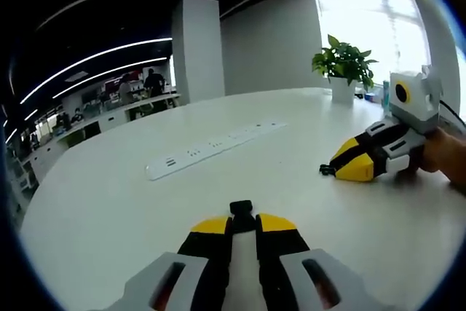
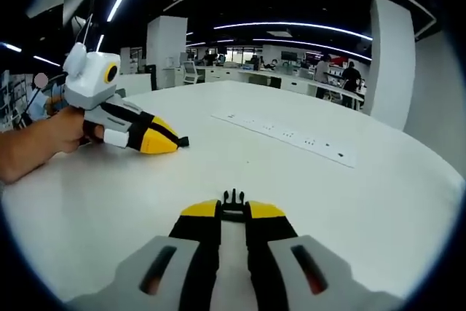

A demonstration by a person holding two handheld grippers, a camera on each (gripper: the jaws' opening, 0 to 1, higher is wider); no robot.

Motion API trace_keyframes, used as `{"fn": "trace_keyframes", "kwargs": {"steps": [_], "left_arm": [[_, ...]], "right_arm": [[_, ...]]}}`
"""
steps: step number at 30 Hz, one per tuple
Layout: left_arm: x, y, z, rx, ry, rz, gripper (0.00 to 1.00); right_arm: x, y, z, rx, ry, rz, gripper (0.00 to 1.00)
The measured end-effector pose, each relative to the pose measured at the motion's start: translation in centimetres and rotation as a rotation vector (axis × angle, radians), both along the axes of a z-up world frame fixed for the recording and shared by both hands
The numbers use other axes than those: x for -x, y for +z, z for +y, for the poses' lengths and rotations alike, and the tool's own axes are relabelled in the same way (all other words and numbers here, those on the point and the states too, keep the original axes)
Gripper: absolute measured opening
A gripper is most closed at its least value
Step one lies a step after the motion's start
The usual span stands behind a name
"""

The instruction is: Snap the two parts of the plastic buckle together until the buckle closes and remains connected.

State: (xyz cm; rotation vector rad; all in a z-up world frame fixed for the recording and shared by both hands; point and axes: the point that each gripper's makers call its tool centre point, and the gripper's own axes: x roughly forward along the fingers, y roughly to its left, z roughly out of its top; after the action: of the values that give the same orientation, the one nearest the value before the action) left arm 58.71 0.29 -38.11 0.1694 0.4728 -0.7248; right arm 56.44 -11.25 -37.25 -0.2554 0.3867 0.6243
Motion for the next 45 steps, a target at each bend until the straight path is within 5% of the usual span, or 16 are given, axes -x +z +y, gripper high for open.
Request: {"fn": "trace_keyframes", "kwargs": {"steps": [14, 23, 28, 37, 39, 45], "left_arm": [[-0.6, 0.1, 0.6, 0.024, 0.013, 0.026, 0.1], [2.1, 0.6, -0.3, 0.032, -0.043, 0.046, 0.1], [1.5, 0.5, 0.0, -0.007, -0.07, 0.014, 0.11], [1.3, 1.9, -0.1, 0.021, -0.117, -0.048, 0.11], [0.1, 2.2, 0.2, 0.021, -0.116, -0.07, 0.11], [-0.6, 3.4, -0.2, 0.06, -0.135, -0.096, 0.11]], "right_arm": [[-0.4, 0.4, -0.8, -0.045, -0.018, 0.017, 0.1], [-0.3, 0.5, -1.1, -0.044, -0.016, 0.027, 0.1], [-0.4, 1.5, -1.2, -0.063, -0.019, -0.011, 0.1], [-0.9, 3.5, -2.7, -0.055, -0.048, -0.091, 0.1], [-0.8, 3.8, -2.7, -0.109, -0.052, -0.088, 0.1], [-0.6, 3.4, -2.7, -0.096, -0.045, -0.068, 0.1]]}}
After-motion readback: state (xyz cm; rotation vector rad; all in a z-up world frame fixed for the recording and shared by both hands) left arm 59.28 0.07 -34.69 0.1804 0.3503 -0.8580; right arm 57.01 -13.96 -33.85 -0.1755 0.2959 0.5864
